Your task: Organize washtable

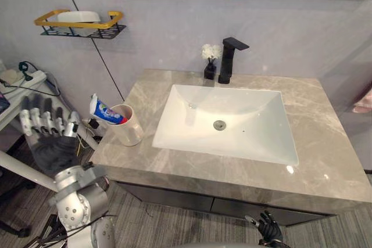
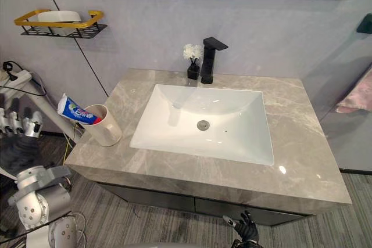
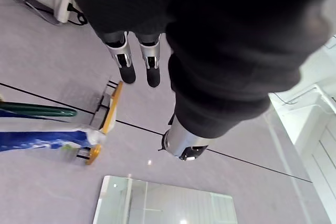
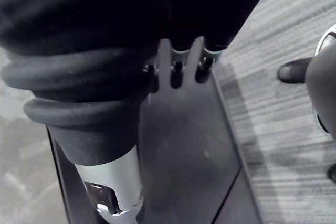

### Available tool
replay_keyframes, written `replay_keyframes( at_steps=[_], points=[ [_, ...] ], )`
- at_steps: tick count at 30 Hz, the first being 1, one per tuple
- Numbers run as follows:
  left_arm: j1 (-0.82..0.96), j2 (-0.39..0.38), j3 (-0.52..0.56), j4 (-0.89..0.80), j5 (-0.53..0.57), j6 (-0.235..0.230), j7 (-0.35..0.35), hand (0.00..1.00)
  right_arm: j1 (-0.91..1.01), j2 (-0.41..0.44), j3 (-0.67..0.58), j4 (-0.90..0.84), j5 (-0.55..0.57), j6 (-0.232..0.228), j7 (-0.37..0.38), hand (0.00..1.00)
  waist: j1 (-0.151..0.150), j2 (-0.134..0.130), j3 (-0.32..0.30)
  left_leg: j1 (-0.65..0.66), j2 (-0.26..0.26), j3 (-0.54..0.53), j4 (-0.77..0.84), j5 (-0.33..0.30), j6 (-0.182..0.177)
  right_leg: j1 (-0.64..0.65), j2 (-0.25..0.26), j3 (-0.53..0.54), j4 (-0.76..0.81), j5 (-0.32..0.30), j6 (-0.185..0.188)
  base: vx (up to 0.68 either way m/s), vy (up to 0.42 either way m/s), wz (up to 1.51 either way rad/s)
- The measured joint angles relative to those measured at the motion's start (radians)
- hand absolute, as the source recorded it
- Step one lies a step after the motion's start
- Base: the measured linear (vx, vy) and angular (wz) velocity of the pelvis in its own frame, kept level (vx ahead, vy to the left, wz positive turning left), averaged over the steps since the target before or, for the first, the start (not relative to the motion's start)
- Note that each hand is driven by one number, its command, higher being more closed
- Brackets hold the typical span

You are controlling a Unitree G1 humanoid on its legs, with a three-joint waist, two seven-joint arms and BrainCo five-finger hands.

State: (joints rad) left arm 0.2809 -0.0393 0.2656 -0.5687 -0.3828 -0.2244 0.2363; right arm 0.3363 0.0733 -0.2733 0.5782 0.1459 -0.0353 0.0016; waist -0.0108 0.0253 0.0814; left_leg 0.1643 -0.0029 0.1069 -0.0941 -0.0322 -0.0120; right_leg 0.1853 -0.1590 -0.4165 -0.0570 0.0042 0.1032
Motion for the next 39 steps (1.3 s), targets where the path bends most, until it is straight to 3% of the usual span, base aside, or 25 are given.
replay_keyframes(
  at_steps=[15,26,39],
  points=[
    [0.053,-0.026,-0.109,0.244,-0.045,0.052,-0.085,1.00,0.000,0.006,0.055,0.025,-0.001,0.000,-0.003,0.00,0.002,-0.022,0.000,0.002,0.000,0.007,-0.005,0.003,0.001,0.000,0.000,0.004,0.000,0.000,0.000,-0.01,-0.005,0.00],
    [0.053,-0.021,-0.102,0.309,-0.035,0.063,-0.082,1.00,0.000,0.006,0.063,0.025,-0.037,0.000,-0.001,0.00,0.001,-0.024,-0.001,0.005,0.004,0.033,-0.005,0.002,0.000,-0.007,0.002,0.023,0.000,0.002,0.003,-0.02,-0.010,-0.05],
    [0.031,0.040,-0.058,0.408,0.003,0.063,-0.082,1.00,0.001,-0.002,0.076,0.025,-0.044,0.000,0.002,0.00,0.001,-0.025,-0.008,0.006,0.007,0.052,-0.005,0.002,0.000,-0.016,0.010,0.039,-0.001,0.006,0.006,-0.02,-0.015,-0.04]
  ],
)
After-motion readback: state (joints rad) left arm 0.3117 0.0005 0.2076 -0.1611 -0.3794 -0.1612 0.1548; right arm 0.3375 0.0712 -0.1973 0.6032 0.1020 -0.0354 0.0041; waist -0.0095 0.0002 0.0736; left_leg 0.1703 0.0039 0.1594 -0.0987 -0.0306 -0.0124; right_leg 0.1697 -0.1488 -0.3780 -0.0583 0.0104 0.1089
